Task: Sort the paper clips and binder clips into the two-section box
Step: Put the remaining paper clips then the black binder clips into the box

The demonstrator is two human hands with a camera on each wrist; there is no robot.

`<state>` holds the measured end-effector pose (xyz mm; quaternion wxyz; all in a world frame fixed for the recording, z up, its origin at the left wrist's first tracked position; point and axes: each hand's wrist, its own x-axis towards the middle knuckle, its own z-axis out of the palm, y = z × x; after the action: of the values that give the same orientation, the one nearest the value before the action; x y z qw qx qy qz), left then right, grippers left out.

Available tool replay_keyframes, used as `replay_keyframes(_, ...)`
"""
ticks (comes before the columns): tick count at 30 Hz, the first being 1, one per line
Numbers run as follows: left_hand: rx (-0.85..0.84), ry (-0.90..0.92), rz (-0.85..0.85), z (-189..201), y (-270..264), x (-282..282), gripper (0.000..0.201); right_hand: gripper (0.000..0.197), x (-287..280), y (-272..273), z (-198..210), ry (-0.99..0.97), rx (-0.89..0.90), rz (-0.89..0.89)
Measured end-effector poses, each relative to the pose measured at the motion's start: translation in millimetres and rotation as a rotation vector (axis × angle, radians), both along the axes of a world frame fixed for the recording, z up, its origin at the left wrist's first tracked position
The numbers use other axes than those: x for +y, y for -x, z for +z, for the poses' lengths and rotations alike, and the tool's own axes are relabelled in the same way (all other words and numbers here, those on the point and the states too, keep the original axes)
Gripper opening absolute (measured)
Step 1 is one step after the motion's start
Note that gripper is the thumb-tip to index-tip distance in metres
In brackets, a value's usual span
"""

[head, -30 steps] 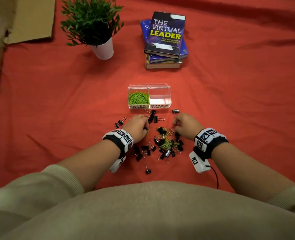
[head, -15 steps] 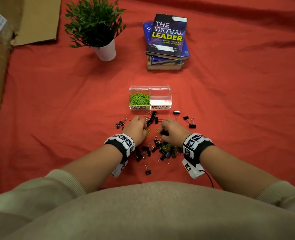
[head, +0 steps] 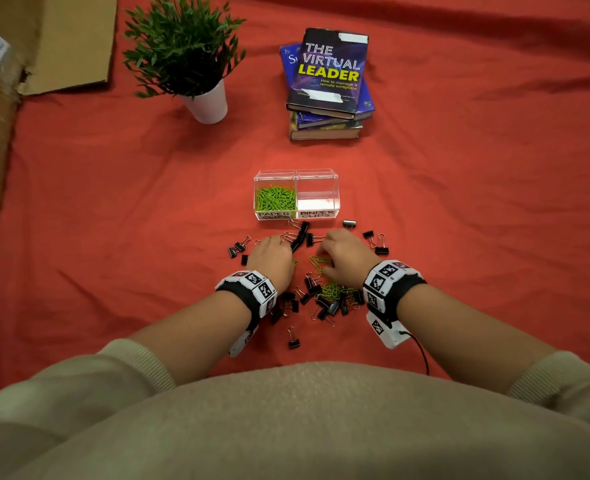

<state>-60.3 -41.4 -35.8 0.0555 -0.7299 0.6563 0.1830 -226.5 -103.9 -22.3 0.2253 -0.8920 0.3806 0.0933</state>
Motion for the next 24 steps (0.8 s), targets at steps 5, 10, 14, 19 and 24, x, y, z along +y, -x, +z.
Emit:
replay_keyframes(5, -0.018, -0.031, -0.086, 1, 1, 3, 0.03, 0.031, 14, 0, -10, 0.039, 0.089, 0.038)
replay_keyframes(10, 0.253, -0.02, 0.042, 11, -2, 2, 0.014, 0.027, 24, 0, -14, 0.058, 0.102, 0.057)
replay_keyframes(14, 0.487, -0.031, 0.174, 19, -5, -3, 0.01, 0.026, 24, -2, -12, 0.026, 0.103, 0.06)
replay_keyframes(19, 0.634, -0.087, 0.306, 22, 0, -14, 0.021, 0.012, 8, 4, 12, -0.32, -0.159, -0.321)
replay_keyframes(24, 0.715, -0.18, 0.34, 16, 12, -20, 0.03, 0.009, -17, 27, 26, -0.725, -0.449, -0.688)
